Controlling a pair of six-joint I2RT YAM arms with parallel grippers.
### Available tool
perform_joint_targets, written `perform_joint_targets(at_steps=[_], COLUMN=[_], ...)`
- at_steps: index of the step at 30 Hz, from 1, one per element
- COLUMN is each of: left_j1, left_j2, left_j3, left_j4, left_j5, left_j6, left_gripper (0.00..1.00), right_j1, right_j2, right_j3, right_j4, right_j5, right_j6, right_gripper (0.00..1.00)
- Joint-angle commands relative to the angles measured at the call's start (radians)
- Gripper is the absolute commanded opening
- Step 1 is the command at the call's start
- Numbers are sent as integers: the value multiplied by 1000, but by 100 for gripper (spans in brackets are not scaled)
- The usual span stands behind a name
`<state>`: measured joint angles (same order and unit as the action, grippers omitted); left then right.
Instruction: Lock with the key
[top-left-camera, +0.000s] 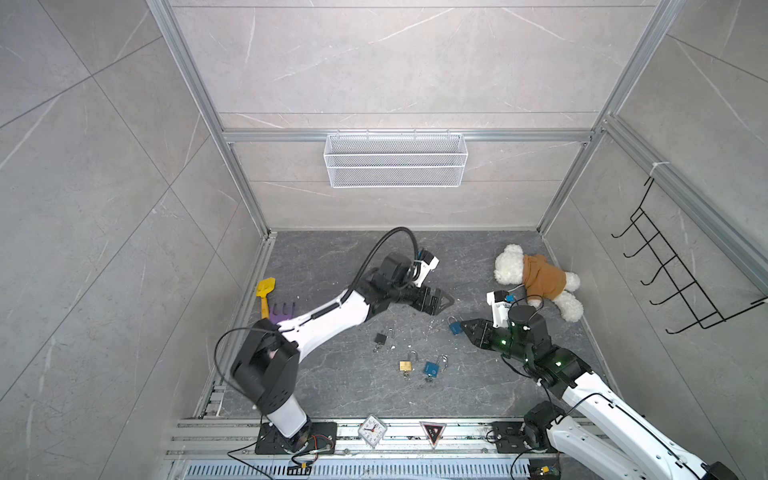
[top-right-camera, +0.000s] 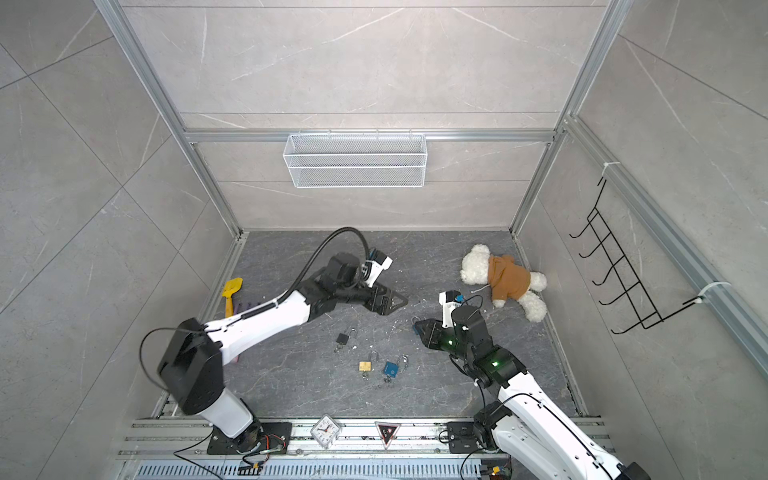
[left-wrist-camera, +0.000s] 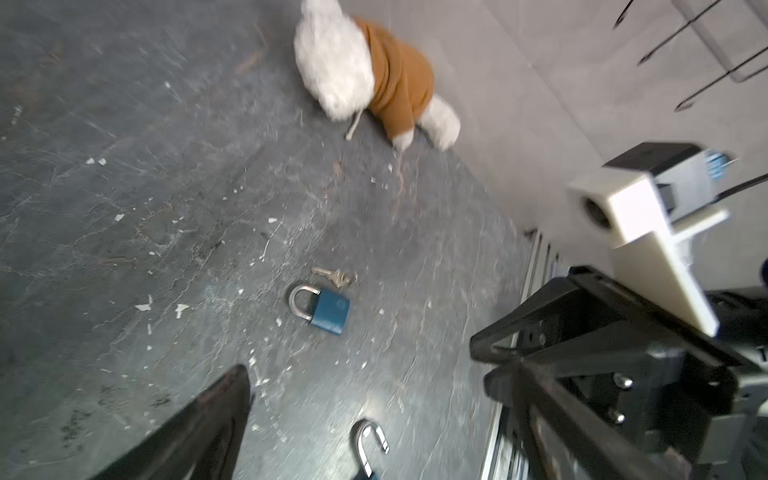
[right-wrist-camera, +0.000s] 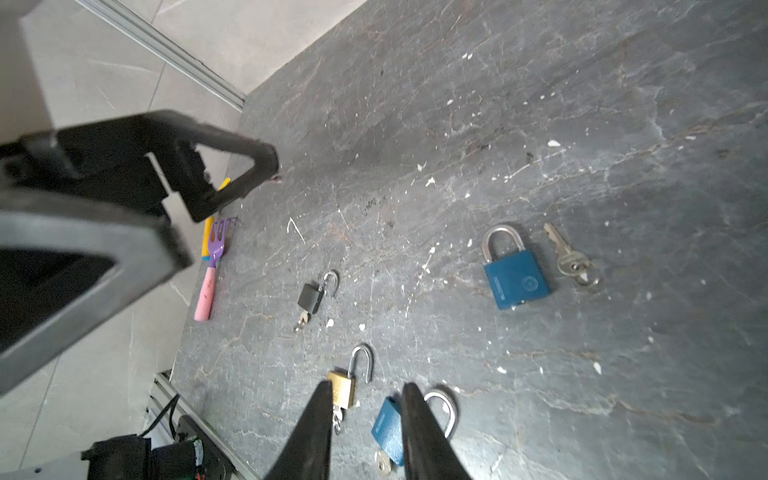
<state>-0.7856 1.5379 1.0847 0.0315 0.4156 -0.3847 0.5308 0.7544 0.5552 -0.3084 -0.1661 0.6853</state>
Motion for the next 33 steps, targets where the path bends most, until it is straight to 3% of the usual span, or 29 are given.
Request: perform_joint_targets(at_steps=[1,6,12,19,25,33], left_j1=[10,-6,-50,-52,-52,-12], left_j2=[-121,-240,-303,-364,-370,-405], left_j3=[-176,-325,-357,-505,-486,-514], left_j4=[312,264,107,290,219,187], left_j5=[-159,-181,-271,-297,-325,-343], left_j6=[-209,-190,-141,-135,-97,-102], left_gripper=[100,100,100,100,100,100], right_j1=[54,162,299,507,567,591], right_j2=[-27,-40,-21,190,493,656], right_j3=[-34,-85,-82,-35,50,136], right_j4=[-77,-78,-133,-111,29,67], right_j5=[105,198,343,530,524,524], right_j6=[20,67,124,206,265,344], right_gripper=[32,32,36,48,55,56])
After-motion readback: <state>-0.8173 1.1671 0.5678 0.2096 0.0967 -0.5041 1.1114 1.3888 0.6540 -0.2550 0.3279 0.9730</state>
